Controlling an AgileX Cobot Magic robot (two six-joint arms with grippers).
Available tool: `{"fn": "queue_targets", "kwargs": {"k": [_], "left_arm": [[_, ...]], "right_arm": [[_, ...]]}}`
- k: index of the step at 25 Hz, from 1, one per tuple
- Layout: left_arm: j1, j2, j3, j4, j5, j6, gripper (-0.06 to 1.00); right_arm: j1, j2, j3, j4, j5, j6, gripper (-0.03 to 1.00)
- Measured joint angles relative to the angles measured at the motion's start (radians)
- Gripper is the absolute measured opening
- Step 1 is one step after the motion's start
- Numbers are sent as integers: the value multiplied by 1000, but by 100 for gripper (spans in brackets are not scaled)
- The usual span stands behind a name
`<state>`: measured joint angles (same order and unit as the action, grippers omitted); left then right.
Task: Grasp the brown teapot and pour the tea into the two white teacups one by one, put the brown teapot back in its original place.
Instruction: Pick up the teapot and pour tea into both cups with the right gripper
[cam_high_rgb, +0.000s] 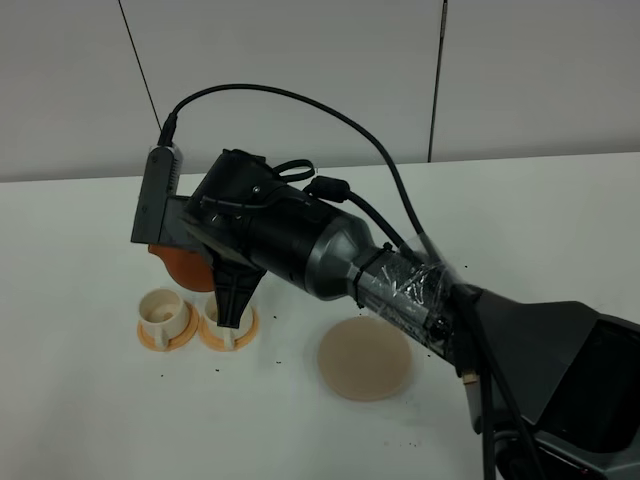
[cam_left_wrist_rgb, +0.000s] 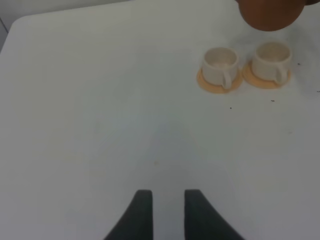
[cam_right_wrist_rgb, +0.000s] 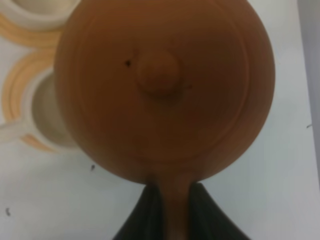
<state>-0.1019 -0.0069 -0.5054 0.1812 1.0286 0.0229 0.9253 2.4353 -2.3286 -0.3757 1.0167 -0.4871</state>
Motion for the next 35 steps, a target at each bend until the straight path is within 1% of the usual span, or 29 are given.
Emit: {"fn": "queue_targets", "kwargs": {"k": [8,17,27,35], "left_arm": [[0,0,0,0,0,0,23],[0,0,0,0,0,0,23],[0,0,0,0,0,0,23],[0,0,0,0,0,0,23]], "right_arm": [[14,30,0,-23,2,10,9],[18,30,0,-73,1,9,9],[18,34,0,-81,7,10,9],[27,51,0,-108,8,22,9]]}}
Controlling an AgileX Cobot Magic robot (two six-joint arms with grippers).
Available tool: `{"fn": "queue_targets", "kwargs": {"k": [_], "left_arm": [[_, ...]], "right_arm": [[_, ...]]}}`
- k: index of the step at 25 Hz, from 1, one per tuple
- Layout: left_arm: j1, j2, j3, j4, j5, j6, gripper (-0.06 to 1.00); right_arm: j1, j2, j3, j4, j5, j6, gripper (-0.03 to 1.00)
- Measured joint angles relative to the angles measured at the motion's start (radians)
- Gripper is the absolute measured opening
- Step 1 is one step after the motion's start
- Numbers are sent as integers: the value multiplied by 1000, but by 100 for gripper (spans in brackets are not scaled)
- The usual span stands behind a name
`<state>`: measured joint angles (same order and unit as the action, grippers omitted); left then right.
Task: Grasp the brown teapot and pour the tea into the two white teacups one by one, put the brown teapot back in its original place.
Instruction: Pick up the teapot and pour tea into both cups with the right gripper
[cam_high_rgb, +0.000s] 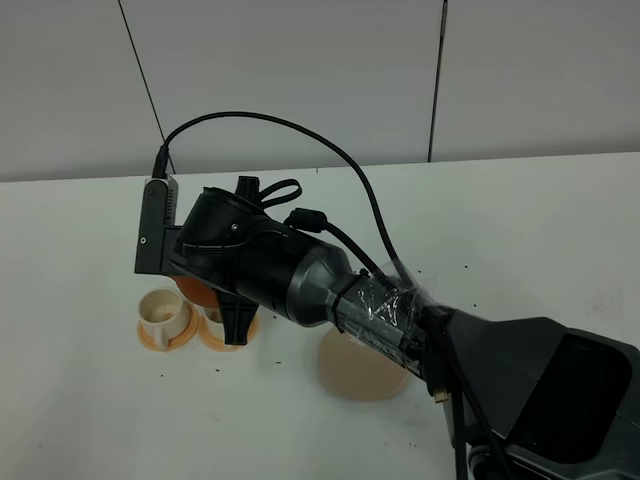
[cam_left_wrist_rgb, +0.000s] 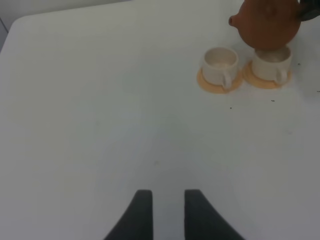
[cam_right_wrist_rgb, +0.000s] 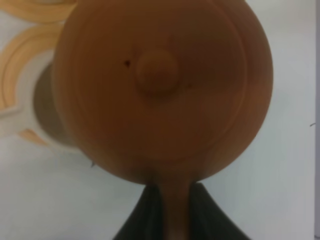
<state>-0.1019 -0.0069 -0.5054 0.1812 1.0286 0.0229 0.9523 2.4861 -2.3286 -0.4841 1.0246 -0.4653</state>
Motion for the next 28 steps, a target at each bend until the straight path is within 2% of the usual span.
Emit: {"fn": "queue_targets", "kwargs": {"k": [28], "left_arm": [[0,0,0,0,0,0,23]], "right_arm": [[52,18,0,-151,-1,13,9]]}}
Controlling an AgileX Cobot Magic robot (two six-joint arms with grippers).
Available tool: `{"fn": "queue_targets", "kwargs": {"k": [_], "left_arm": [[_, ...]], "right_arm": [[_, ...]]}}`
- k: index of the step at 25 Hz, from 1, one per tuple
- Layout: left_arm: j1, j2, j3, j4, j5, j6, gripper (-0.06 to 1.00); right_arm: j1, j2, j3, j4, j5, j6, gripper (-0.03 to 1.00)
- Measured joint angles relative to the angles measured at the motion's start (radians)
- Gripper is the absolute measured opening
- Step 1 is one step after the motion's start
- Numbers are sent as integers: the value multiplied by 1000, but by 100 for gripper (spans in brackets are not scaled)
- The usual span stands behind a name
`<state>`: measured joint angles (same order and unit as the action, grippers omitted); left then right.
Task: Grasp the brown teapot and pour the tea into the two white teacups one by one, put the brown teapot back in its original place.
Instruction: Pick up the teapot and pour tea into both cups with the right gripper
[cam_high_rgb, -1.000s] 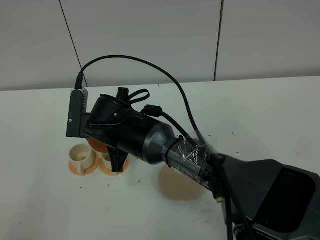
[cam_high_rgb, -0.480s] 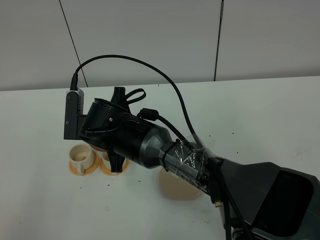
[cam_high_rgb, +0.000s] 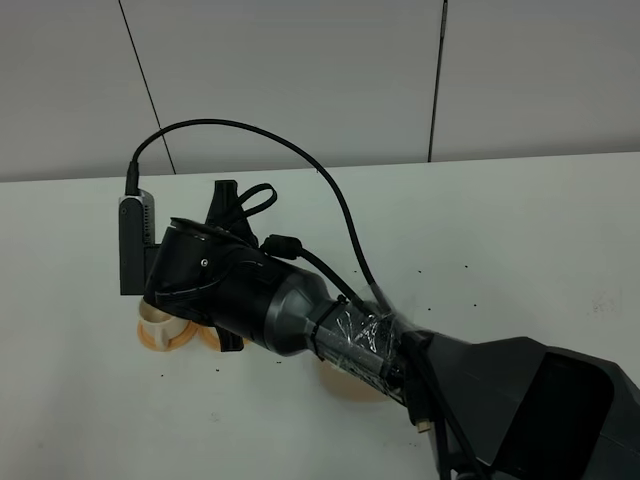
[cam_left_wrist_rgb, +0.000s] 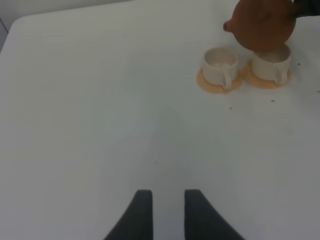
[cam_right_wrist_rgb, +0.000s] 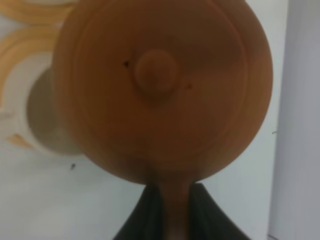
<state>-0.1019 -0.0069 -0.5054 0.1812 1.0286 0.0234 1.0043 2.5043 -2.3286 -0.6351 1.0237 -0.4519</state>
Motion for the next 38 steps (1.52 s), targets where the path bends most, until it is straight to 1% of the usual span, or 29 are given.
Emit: {"fn": "queue_targets", "kwargs": {"k": [12,27,38], "left_arm": [[0,0,0,0,0,0,23],[0,0,0,0,0,0,23],[0,0,0,0,0,0,23]], "right_arm": [[8,0,0,-51,0,1,9],[9,0,0,-67,25,1,9],[9,0,0,-73,26,1,9]]}}
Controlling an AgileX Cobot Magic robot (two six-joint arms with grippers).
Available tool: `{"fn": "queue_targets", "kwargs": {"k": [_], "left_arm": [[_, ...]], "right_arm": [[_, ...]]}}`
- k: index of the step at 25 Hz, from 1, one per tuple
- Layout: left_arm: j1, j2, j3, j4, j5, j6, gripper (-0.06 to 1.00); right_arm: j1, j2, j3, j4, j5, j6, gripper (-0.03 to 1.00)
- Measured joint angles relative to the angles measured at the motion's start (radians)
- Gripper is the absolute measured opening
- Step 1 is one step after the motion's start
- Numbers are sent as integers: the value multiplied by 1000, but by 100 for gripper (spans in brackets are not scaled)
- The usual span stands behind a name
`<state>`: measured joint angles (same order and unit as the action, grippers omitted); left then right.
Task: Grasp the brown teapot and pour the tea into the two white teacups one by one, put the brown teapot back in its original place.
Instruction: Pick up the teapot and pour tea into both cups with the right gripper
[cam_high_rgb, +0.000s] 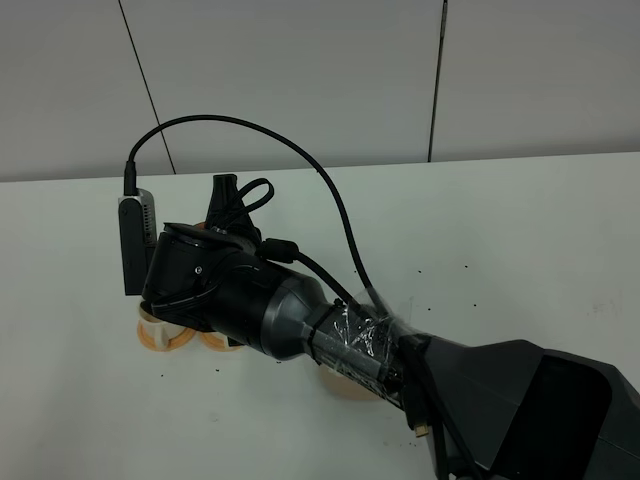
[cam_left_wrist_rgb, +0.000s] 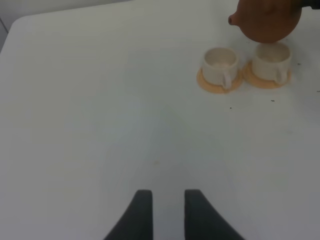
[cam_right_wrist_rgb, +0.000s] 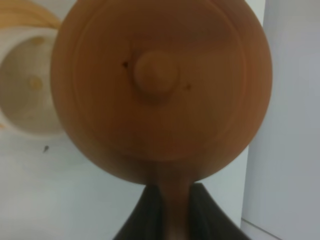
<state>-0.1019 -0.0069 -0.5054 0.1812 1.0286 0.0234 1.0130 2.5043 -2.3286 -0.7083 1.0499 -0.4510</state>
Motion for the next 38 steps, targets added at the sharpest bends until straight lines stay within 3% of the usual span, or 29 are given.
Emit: {"fn": "queue_targets", "kwargs": {"k": [38], "left_arm": [[0,0,0,0,0,0,23]], "right_arm": [[20,29,0,-97,-6,-3,9]]}}
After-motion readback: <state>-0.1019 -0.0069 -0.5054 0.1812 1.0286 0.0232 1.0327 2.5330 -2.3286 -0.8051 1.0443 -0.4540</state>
